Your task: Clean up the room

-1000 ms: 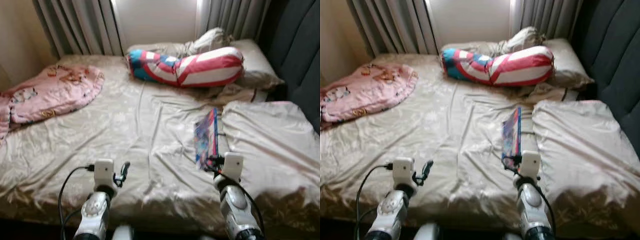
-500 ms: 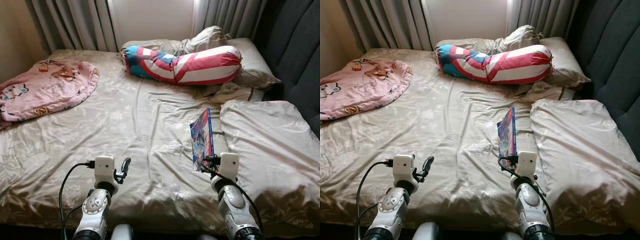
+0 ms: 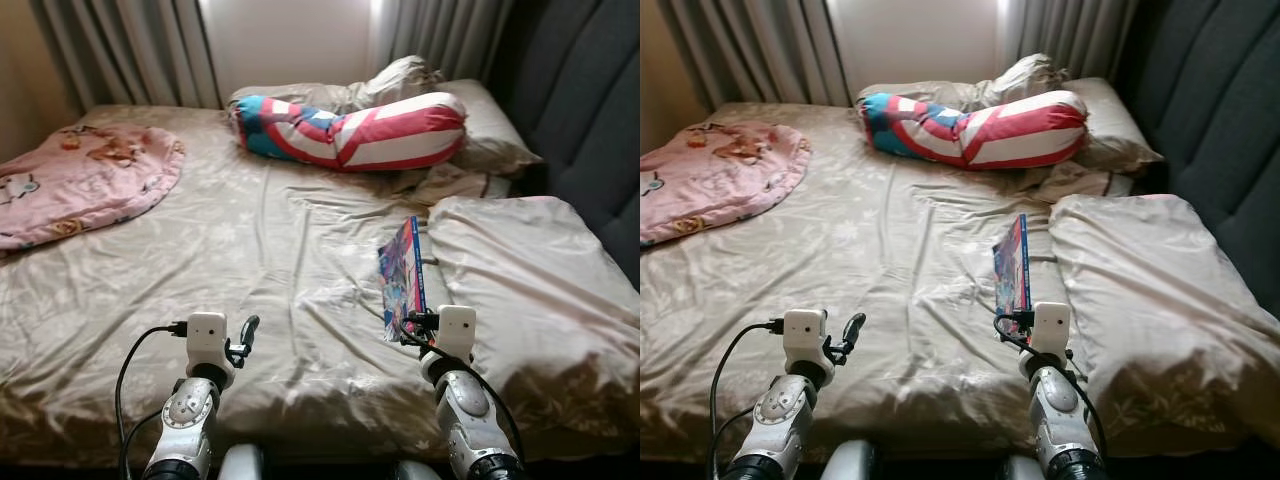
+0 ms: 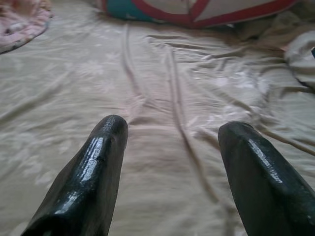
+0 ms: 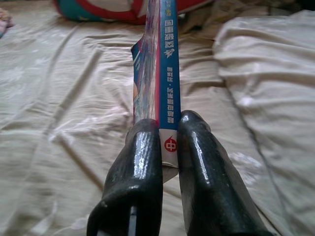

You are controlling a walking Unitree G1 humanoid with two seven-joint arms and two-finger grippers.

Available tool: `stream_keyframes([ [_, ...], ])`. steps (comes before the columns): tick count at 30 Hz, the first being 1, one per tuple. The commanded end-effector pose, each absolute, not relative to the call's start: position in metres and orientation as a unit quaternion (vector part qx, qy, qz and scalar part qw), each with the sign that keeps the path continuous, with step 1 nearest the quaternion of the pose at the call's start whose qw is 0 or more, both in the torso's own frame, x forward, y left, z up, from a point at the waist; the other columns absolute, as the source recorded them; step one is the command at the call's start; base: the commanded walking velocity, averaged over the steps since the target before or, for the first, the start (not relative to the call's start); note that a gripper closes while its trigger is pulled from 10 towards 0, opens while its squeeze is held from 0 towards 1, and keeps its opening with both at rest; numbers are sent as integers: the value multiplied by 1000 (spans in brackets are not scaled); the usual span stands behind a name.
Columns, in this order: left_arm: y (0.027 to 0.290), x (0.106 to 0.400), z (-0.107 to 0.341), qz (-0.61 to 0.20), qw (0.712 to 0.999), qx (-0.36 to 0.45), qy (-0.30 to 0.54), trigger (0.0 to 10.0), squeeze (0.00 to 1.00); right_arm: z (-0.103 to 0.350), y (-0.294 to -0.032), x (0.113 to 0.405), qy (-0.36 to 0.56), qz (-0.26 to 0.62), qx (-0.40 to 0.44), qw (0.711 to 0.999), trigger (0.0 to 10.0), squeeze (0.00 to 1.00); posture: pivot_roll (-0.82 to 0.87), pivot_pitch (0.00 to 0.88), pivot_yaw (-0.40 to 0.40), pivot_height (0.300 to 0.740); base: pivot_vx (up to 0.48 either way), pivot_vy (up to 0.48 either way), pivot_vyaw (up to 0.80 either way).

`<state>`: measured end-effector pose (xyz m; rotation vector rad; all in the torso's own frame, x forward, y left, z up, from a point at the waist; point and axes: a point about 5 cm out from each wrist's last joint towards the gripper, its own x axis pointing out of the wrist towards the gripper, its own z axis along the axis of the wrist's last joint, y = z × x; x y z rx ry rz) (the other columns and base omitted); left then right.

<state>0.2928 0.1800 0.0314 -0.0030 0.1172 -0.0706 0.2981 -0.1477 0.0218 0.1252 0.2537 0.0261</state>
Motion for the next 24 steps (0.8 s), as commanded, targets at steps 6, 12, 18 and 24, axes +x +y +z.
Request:
stream_keyframes([
  [6, 179, 295, 33, -37, 998, -8, 55, 10000, 0, 32, -150, 305, 102, 11, 58, 993, 10000, 0, -56, 4, -24, 626, 334, 0, 0],
  [12, 179, 295, 32, -37, 998, -8, 58, 10000, 0, 32, -148, 305, 103, 18, 58, 993, 10000, 0, -56, 4, -24, 626, 348, 0, 0],
  [18, 179, 295, 32, -37, 997, -10, 60, 10000, 0, 34, -137, 304, 95, 64, 44, 992, 10000, 0, -56, 5, -24, 626, 359, 0, 100],
  [24, 179, 295, 30, -39, 997, -10, 64, 10000, 0, 29, -138, 303, 111, 58, 47, 991, 10000, 0, -59, 9, -26, 626, 232, 0, 500],
])
